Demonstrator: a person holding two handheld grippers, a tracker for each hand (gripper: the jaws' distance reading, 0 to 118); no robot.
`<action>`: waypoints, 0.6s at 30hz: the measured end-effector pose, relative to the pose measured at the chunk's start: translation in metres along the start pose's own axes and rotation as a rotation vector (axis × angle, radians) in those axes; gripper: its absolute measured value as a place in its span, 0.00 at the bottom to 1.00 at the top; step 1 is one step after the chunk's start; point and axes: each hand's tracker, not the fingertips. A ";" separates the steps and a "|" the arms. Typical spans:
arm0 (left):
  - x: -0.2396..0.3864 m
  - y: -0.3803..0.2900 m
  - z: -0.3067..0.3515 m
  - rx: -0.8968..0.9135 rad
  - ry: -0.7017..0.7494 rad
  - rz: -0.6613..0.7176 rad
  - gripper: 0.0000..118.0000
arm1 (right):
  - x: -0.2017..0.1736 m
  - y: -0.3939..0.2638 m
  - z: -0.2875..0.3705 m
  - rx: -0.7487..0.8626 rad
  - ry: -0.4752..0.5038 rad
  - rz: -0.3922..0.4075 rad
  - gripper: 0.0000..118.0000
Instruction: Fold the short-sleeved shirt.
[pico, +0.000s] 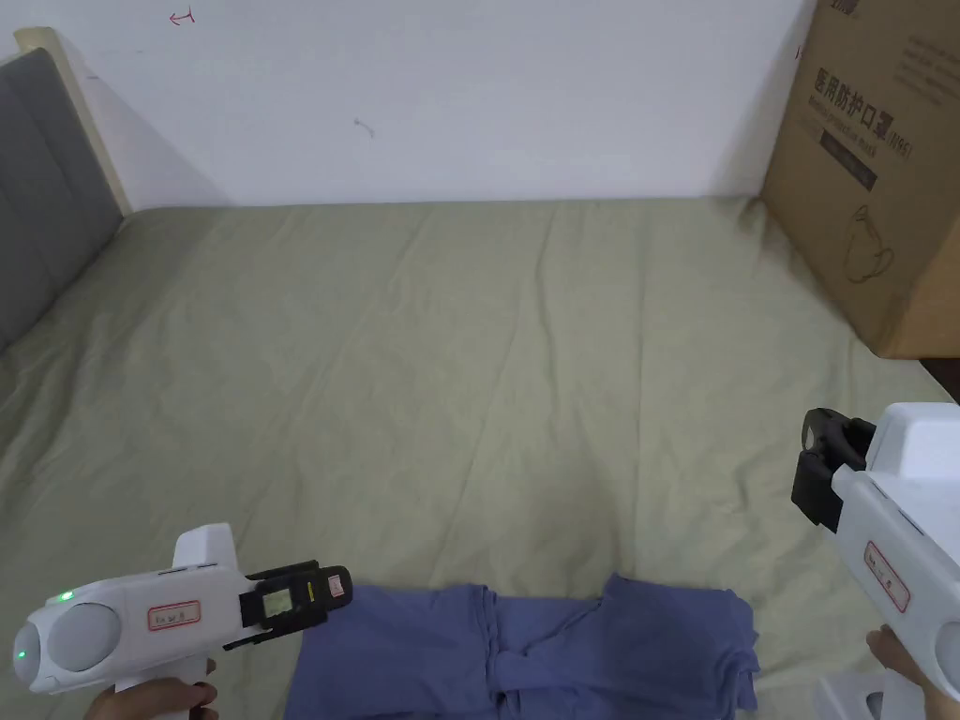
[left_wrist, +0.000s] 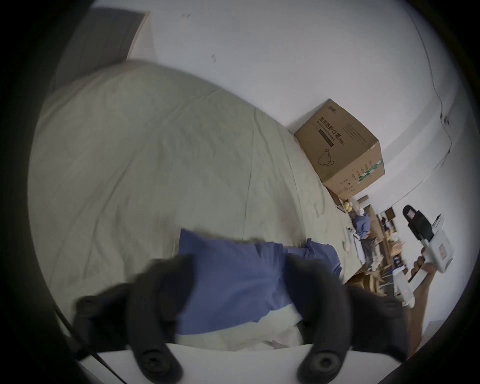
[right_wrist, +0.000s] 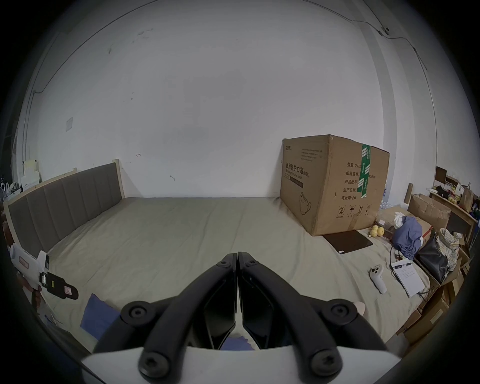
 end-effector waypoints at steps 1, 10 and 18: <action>0.001 -0.004 0.000 -0.015 0.003 0.024 0.78 | -0.001 0.000 -0.001 -0.001 0.000 0.002 0.00; -0.053 -0.010 -0.038 -0.092 -0.008 0.132 0.91 | -0.006 -0.002 -0.004 -0.027 -0.002 0.012 0.00; -0.026 -0.036 -0.062 -0.204 -0.003 0.060 0.33 | 0.000 -0.006 -0.009 -0.048 -0.014 0.007 0.00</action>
